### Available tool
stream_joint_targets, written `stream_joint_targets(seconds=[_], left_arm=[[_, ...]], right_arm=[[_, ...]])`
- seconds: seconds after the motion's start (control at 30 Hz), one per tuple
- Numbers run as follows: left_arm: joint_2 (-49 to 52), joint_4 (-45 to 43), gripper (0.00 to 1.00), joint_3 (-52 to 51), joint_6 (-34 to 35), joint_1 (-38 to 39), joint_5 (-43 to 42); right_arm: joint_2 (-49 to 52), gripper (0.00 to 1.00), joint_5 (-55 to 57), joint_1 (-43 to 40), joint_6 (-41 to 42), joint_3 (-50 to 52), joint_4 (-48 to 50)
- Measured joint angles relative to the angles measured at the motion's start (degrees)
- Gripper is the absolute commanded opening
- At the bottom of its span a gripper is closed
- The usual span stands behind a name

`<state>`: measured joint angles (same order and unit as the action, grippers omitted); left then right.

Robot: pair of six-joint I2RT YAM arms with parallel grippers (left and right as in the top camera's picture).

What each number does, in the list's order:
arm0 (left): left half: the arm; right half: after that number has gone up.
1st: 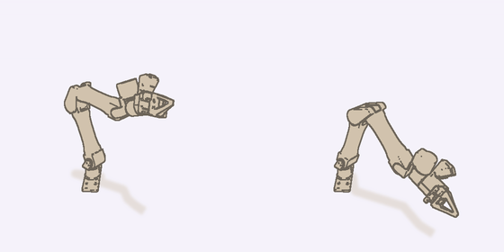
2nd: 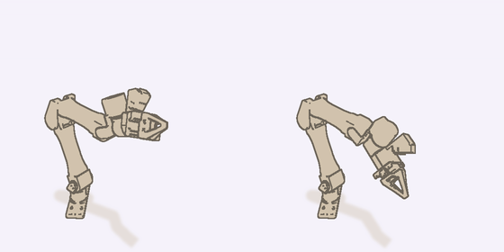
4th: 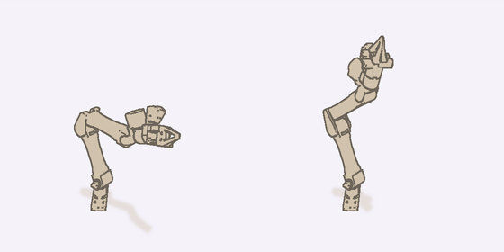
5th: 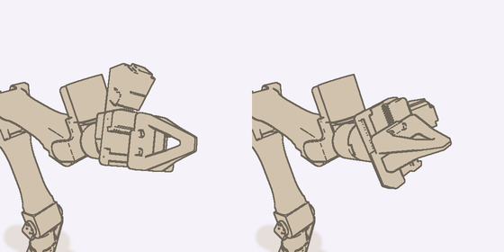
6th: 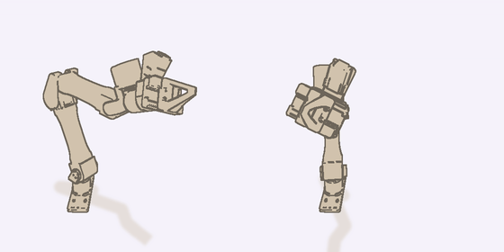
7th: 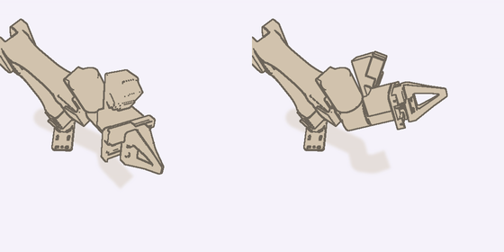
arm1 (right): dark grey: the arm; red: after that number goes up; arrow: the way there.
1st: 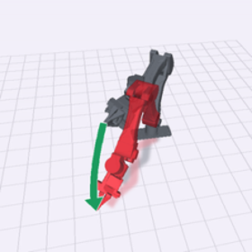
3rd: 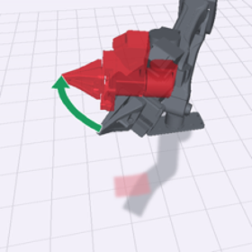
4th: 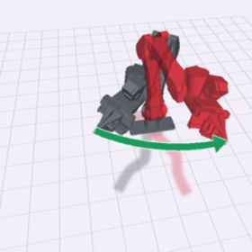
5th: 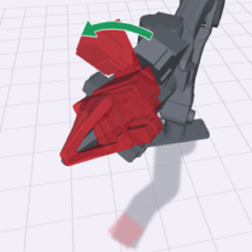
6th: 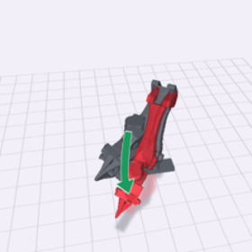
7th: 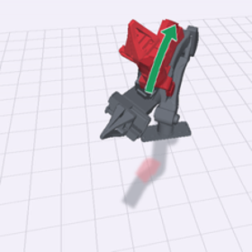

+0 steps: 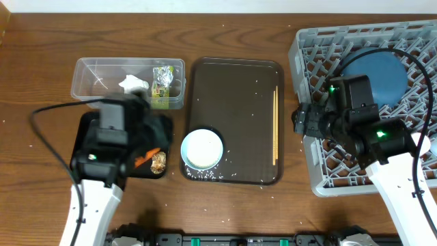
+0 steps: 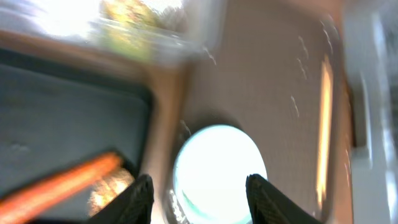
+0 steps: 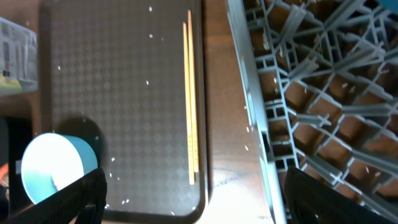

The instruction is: Sort waste into correct bins and load items into the dishwasher rack

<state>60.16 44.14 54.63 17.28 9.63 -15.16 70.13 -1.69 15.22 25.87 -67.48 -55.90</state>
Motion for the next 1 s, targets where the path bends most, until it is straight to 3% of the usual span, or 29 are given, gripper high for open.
stream_joint_targets(seconds=[0.2,0.5,0.73,1.0], left_arm=[[2.97,3.41,0.50,-0.02,-7.82,17.07,-0.74],[17.86,-2.75,0.50,-0.02,-10.58,37.20,8.48],[28.61,-8.76,0.50,-0.02,-11.13,39.65,13.81],[27.02,-1.55,0.50,3.08,-9.77,39.67,16.41]], right_arm=[[0.00,0.86,-0.02,-0.66,0.00,0.00,2.51],[0.00,0.88,-0.22,-9.49,1.18,0.00,3.02],[0.00,0.88,-1.77,-11.98,1.55,0.00,2.32],[0.00,0.88,-1.86,-12.00,1.05,0.00,1.51]])
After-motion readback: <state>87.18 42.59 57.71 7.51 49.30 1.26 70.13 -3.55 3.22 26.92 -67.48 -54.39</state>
